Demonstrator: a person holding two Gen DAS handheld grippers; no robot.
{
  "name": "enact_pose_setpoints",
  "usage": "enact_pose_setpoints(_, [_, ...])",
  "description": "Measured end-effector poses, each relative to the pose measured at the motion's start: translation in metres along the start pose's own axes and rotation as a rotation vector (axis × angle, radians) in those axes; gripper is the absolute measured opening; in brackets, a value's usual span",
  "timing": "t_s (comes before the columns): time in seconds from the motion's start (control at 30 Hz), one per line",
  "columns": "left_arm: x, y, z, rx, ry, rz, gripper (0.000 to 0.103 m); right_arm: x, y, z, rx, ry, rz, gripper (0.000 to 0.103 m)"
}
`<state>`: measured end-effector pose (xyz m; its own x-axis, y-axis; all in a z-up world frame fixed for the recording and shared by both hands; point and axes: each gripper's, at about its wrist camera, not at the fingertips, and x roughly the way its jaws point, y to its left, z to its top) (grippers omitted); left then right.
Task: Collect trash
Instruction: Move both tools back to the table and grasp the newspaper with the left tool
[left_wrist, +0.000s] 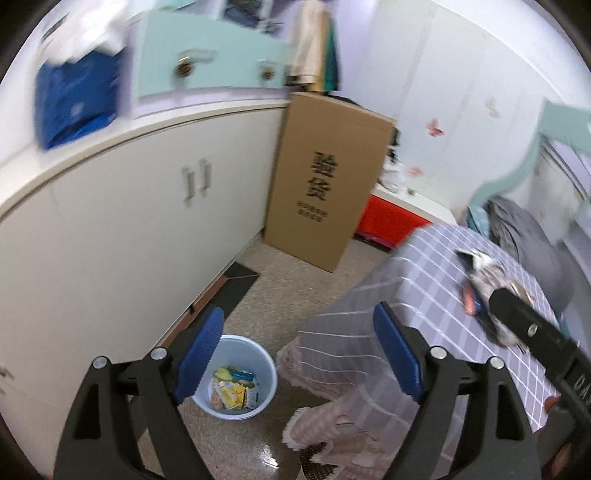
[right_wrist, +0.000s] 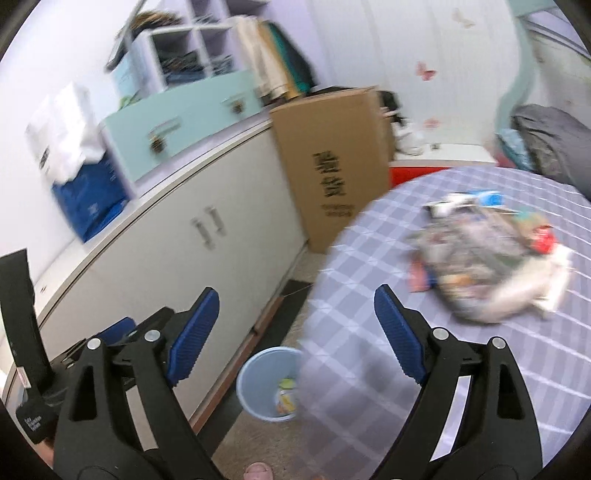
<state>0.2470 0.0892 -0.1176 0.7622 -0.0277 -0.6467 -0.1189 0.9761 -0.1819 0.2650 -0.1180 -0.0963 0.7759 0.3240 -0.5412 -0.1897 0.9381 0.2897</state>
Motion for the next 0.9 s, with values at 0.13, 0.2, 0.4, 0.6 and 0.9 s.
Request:
enact_pose_setpoints(0.13, [0.005, -0.066, -0.005, 0.149, 0.004, -0.048, 0.082, -0.03, -0.058, 0.006, 0.057, -0.044, -0.094, 0.085])
enact_pose_setpoints(0.2, [0.006, -0.097, -0.009, 0.222, 0.005, -0.065, 0.082, -0.042, -0.084, 0.007, 0.089, -0.063, -0.137, 0.086])
enact_pose_setpoints(0.4, [0.021, -0.199, -0.033, 0.452, 0.024, -0.12, 0.082, -0.076, -0.173, 0.003, 0.214, -0.11, -0.264, 0.086])
enact_pose_setpoints(0.6, [0.039, -0.264, -0.051, 0.589, 0.016, -0.131, 0.082, -0.086, -0.229, -0.009, 0.314, -0.103, -0.303, 0.086])
enact_pose_setpoints(0.9, [0.066, -0.301, -0.057, 0.673, 0.002, -0.082, 0.082, -0.08, -0.254, -0.021, 0.362, -0.068, -0.272, 0.087])
